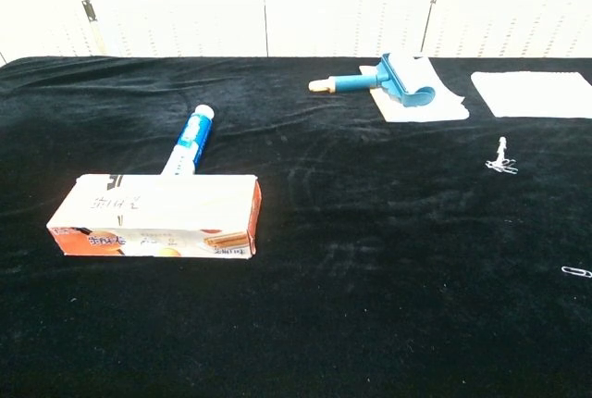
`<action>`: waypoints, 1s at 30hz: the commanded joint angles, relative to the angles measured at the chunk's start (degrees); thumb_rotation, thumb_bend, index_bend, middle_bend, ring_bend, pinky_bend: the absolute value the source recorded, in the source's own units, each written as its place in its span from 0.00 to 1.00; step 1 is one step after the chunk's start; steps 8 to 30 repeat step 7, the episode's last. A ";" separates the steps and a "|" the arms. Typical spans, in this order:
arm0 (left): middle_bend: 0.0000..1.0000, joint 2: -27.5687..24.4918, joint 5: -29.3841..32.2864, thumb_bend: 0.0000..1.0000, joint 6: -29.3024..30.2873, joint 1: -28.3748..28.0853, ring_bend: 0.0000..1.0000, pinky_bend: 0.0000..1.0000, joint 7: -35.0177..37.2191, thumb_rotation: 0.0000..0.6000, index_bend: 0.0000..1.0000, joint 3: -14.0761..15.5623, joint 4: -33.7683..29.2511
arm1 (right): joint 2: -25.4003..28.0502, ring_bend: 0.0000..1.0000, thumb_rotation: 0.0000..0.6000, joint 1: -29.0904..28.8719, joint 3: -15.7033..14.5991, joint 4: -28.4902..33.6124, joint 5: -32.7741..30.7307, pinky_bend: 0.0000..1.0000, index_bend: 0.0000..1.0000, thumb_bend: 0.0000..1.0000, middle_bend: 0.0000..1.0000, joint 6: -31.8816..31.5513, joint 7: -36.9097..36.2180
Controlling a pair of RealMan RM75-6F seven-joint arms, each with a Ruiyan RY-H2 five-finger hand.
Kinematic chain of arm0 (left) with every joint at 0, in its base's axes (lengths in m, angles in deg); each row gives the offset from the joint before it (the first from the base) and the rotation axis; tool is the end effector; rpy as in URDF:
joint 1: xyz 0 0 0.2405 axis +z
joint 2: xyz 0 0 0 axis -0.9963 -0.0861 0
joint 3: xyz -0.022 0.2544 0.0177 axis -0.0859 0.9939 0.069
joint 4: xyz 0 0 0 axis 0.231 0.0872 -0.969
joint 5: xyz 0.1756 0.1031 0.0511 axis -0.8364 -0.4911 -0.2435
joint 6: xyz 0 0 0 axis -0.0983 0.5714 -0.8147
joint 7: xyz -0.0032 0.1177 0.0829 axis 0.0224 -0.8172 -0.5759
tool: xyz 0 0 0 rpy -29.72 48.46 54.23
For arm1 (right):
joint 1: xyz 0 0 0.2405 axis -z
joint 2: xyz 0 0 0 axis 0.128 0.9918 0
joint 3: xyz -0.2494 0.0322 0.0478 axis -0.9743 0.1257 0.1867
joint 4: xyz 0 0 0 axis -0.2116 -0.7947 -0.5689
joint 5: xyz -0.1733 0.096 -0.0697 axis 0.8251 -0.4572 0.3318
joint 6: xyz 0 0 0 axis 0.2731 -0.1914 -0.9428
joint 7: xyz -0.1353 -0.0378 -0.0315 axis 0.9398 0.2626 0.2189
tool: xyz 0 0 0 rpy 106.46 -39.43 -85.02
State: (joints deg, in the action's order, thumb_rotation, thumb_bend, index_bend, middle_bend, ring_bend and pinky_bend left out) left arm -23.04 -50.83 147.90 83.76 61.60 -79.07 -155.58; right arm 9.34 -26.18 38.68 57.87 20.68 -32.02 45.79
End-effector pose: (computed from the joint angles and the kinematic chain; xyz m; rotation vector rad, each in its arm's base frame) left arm -0.3218 0.1613 0.1772 -1.3205 -0.8528 -0.8797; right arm -0.2795 -0.2498 0.1098 1.5214 -0.8379 0.7137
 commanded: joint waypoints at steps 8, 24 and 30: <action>0.07 1.25 0.26 0.26 -2.04 -1.05 0.06 0.03 -4.32 1.00 0.00 0.41 -0.78 | -1.12 0.00 1.00 8.91 -6.29 -2.48 13.44 0.00 0.00 0.37 0.00 -11.63 -2.64; 0.07 1.25 0.26 0.26 -2.04 -1.05 0.06 0.03 -4.32 1.00 0.00 0.41 -0.78 | -1.12 0.00 1.00 8.91 -6.29 -2.48 13.44 0.00 0.00 0.37 0.00 -11.63 -2.64; 0.07 1.25 0.26 0.26 -2.04 -1.05 0.06 0.03 -4.32 1.00 0.00 0.41 -0.78 | -1.12 0.00 1.00 8.91 -6.29 -2.48 13.44 0.00 0.00 0.37 0.00 -11.63 -2.64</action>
